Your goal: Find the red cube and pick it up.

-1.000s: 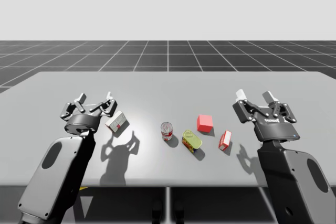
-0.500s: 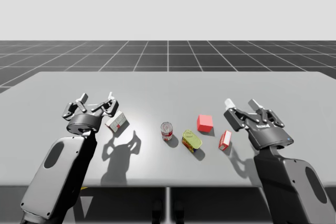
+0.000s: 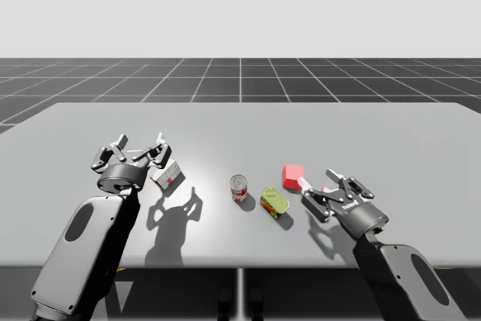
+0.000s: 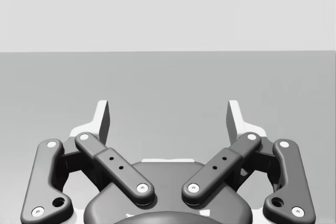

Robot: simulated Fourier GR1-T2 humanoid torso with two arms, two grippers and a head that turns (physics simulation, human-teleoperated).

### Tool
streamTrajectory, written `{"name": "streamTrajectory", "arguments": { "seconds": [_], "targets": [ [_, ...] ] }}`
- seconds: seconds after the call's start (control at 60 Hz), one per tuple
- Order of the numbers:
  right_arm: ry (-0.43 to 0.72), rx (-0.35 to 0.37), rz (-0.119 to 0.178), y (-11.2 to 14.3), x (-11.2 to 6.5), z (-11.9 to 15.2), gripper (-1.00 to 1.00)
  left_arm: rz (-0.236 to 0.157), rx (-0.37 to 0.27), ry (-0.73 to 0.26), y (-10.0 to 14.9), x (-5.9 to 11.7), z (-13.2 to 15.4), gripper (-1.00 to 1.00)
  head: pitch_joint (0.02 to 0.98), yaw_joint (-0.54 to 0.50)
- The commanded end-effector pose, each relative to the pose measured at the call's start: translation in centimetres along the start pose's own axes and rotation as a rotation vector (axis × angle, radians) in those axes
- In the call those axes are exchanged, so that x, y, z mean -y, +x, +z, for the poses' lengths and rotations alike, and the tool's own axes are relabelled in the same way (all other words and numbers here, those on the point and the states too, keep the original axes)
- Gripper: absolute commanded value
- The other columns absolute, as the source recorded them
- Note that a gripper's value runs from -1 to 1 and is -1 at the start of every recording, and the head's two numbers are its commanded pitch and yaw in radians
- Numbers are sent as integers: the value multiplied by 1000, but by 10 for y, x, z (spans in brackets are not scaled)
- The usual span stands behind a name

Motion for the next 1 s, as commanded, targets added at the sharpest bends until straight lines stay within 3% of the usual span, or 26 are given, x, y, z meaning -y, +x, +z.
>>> {"name": "streamTrajectory", "arguments": {
  "seconds": [0.017, 0.25, 0.35, 0.367, 0.467, 0.65, 1.0],
  "targets": [
    [39, -66, 13, -22, -3, -2, -1000, -3, -2, -1, -1, 1, 0, -1000, 783, -278],
    [43, -106, 40, -37, -10, -14, -1000, -5, -3, 1, -1, 1, 0, -1000, 785, -274],
    [20, -111, 63, -38, -13, -21, -1000, -4, -3, 1, -1, 1, 1, -1000, 787, -270],
    [8, -113, 80, -38, -13, -24, -1000, -4, -3, 1, -1, 1, 1, -1000, 787, -269],
    [-15, -126, 95, -38, -14, -31, -1000, -2, -2, 2, -1, 1, 1, -1000, 787, -266],
    [-17, -157, 77, -37, -16, -46, -1000, 0, -2, 1, 0, 1, 1, -1000, 788, -260],
    [-16, -217, 73, -32, -21, -64, -1000, 1, -3, 0, 1, 1, 2, -1000, 787, -262]
  ]
}}
